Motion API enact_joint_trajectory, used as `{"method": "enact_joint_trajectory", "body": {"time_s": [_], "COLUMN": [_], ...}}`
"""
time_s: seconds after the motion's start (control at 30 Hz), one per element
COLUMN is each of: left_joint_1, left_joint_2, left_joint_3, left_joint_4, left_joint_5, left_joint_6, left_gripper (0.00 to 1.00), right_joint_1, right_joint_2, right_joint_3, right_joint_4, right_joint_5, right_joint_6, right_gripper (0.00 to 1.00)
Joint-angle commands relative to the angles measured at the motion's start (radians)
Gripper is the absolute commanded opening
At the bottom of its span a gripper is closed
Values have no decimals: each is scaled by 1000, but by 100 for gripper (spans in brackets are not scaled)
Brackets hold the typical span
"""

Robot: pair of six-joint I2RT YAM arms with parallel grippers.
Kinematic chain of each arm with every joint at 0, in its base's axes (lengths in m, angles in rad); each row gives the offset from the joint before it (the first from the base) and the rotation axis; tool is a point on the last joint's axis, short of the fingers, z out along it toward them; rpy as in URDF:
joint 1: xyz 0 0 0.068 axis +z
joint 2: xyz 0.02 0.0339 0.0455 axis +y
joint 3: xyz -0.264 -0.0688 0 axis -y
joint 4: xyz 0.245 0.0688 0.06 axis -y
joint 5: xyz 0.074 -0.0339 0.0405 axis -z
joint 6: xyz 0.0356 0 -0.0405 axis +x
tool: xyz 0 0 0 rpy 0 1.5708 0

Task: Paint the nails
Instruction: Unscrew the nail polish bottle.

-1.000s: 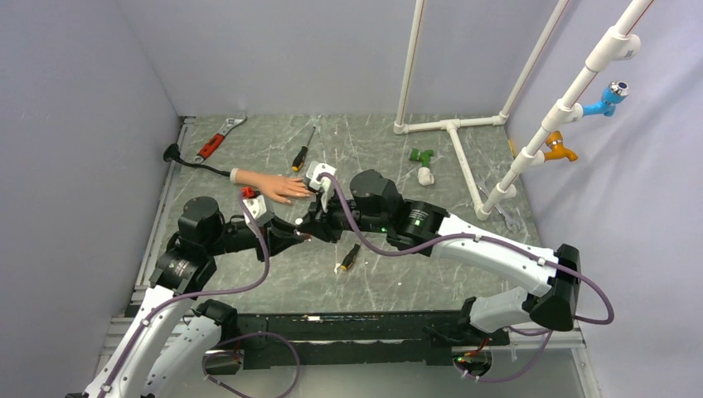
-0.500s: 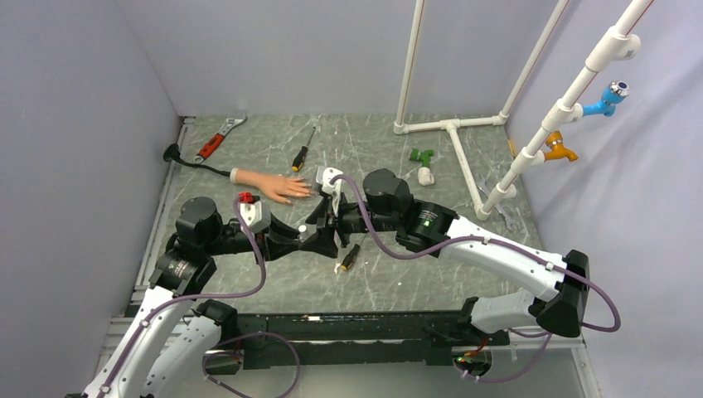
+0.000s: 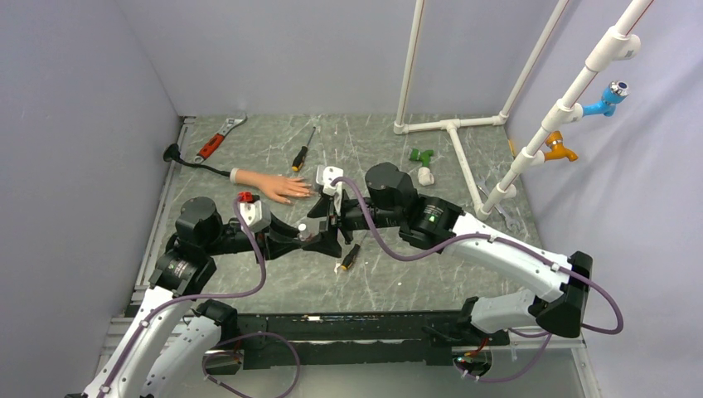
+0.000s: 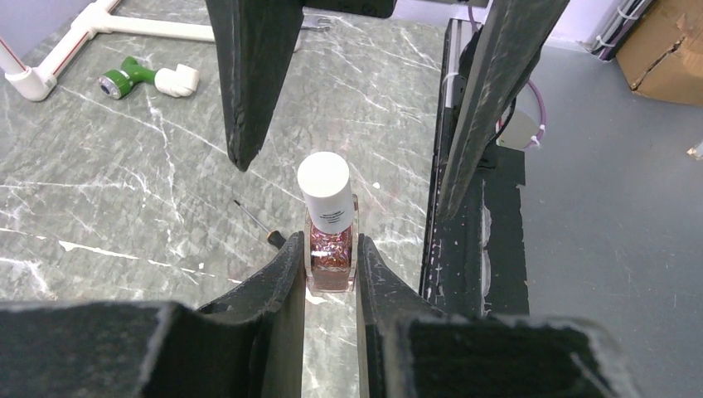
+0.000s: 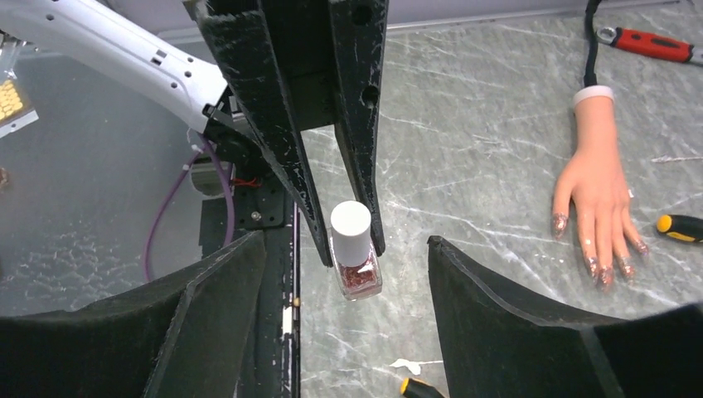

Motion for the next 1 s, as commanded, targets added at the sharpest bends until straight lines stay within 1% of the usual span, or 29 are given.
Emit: {"method": "enact_joint_trajectory", "body": {"time_s": [0.0, 0.13, 0.23, 0.4, 0.57, 0.8, 0.97], "left_joint_1": [-3, -3, -3, -3, -2, -3, -3], "left_joint_2": [-1, 9, 6, 6, 4, 3, -1], "left_joint_3": [35, 38, 37, 37, 37, 37, 35], "left_joint_4": [47, 46, 48, 46, 47, 47, 49], "left_joint_5": [-43, -30, -31, -30, -32, -27, -24], "left_joint_6": [-6, -7, -10, -8, -9, -9, -12], "left_gripper": [0, 0, 0, 0, 0, 0, 0], "right_joint_1": [-9, -9, -8, -10, -9, -10, -10], "right_joint_2": [-2, 13, 33, 54, 64, 67, 57], "right_joint_3": [64, 68, 87, 105, 115, 117, 104], "right_joint_4": [4, 33, 23, 22, 9, -13, -17], "right_joint_5": [-39, -71, -79, -78, -67, -65, -59], "right_joint_6": [-41, -36, -43, -45, -53, -59, -65], "right_gripper": [72, 70, 65, 62, 48, 18, 6]}}
